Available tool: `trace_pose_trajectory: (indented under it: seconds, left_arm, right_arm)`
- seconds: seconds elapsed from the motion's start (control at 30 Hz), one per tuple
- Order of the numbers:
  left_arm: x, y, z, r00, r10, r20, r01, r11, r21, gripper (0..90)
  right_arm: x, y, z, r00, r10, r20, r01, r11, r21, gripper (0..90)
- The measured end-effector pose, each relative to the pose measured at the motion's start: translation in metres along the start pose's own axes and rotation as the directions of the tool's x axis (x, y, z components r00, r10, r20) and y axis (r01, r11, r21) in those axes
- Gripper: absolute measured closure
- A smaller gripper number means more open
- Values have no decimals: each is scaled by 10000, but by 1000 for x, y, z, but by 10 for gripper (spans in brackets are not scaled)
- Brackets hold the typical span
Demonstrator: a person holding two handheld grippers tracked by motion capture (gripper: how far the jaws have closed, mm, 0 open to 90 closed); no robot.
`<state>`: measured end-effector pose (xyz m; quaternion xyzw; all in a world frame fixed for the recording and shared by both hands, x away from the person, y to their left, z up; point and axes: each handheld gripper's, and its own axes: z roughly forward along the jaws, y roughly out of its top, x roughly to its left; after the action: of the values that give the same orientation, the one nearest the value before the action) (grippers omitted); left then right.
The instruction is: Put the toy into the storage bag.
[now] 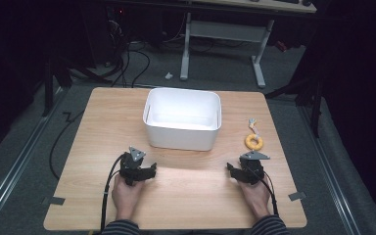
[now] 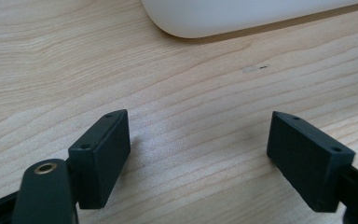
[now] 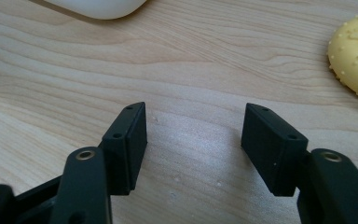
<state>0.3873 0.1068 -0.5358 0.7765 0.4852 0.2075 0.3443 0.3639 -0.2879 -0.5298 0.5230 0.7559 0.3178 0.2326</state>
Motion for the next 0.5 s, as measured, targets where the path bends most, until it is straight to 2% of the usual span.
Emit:
trace_pose_trajectory:
  seconds: [0.27,0.5]
  left_arm:
    - [0,0,0,10000,-12,15,12,10000,-1,219]
    - [1,0,0,10000,-27,35,27,10000,-3,223]
  right_arm:
    - [-1,0,-3,9999,41,-163,-41,10000,18,437]
    - [-3,1,-14,9996,104,-259,-106,9999,-68,429]
